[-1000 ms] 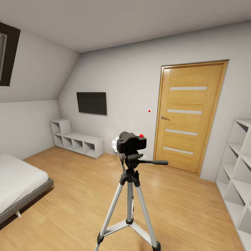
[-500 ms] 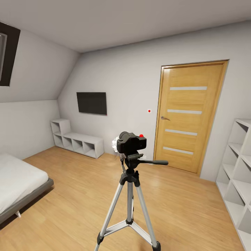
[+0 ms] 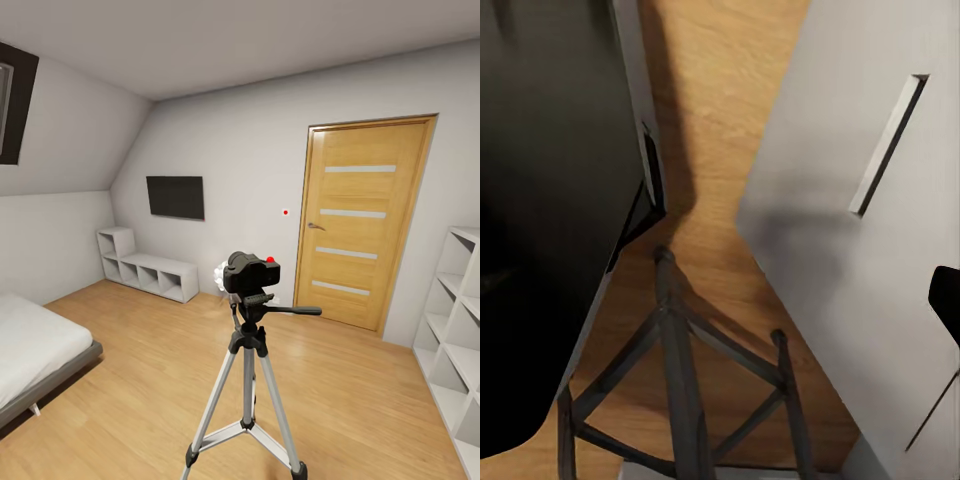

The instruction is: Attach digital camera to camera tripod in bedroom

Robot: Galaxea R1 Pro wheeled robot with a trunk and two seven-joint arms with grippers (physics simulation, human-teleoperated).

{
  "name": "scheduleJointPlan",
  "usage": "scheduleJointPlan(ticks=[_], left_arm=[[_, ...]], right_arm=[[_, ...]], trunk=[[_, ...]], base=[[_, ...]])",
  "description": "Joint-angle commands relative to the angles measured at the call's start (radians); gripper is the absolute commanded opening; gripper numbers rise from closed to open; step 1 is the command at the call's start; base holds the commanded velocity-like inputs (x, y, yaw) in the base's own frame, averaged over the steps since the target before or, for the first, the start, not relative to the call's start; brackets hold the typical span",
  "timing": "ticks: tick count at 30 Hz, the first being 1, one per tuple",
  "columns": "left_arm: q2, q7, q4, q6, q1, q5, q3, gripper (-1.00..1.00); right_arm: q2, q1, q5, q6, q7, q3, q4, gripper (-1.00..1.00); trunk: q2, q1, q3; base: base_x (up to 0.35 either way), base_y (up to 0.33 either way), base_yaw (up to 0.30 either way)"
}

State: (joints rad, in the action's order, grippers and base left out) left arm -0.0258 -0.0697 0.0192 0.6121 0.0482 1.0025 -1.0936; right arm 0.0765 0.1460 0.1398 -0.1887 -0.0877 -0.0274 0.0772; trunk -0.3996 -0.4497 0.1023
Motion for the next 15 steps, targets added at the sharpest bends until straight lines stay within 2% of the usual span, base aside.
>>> scheduleJointPlan(ticks=[1, 4, 5, 7, 11, 15], left_arm=[[-0.003, -0.007, 0.002, 0.005, -0.005, 0.021, -0.002, 1.00], [-0.007, -0.003, 0.002, 0.007, -0.007, 0.046, 0.000, 1.00], [-0.012, 0.010, 0.001, 0.006, -0.009, 0.081, 0.001, 1.00], [-0.018, 0.022, 0.002, 0.006, -0.009, 0.104, 0.002, 1.00], [-0.032, 0.080, 0.001, 0.005, -0.010, 0.138, 0.003, 1.00], [-0.041, 0.125, 0.001, 0.005, -0.011, 0.149, 0.003, 1.00]], right_arm=[[0.012, 0.000, 0.010, -0.006, 0.018, -0.003, 0.001, 1.00], [0.029, 0.000, 0.011, -0.006, 0.065, -0.003, 0.001, 1.00], [0.042, 0.000, 0.012, -0.006, 0.130, -0.003, 0.001, 1.00], [0.050, 0.000, 0.013, -0.006, 0.162, -0.003, 0.001, 1.00], [0.061, 0.000, 0.014, -0.007, 0.200, -0.002, 0.001, 1.00], [0.064, 0.000, 0.015, -0.009, 0.208, 0.000, 0.001, 1.00]], trunk=[[0.000, 0.000, 0.000], [0.000, 0.000, -0.002], [0.000, 0.000, -0.003], [0.000, 0.000, -0.005], [0.000, 0.000, -0.009], [0.000, 0.000, -0.012]], base=[[0.000, 0.000, 0.000], [0.000, 0.000, 0.000], [0.000, 0.000, 0.000], [0.000, 0.000, 0.000], [0.000, 0.000, 0.000], [0.000, 0.000, 0.000]])
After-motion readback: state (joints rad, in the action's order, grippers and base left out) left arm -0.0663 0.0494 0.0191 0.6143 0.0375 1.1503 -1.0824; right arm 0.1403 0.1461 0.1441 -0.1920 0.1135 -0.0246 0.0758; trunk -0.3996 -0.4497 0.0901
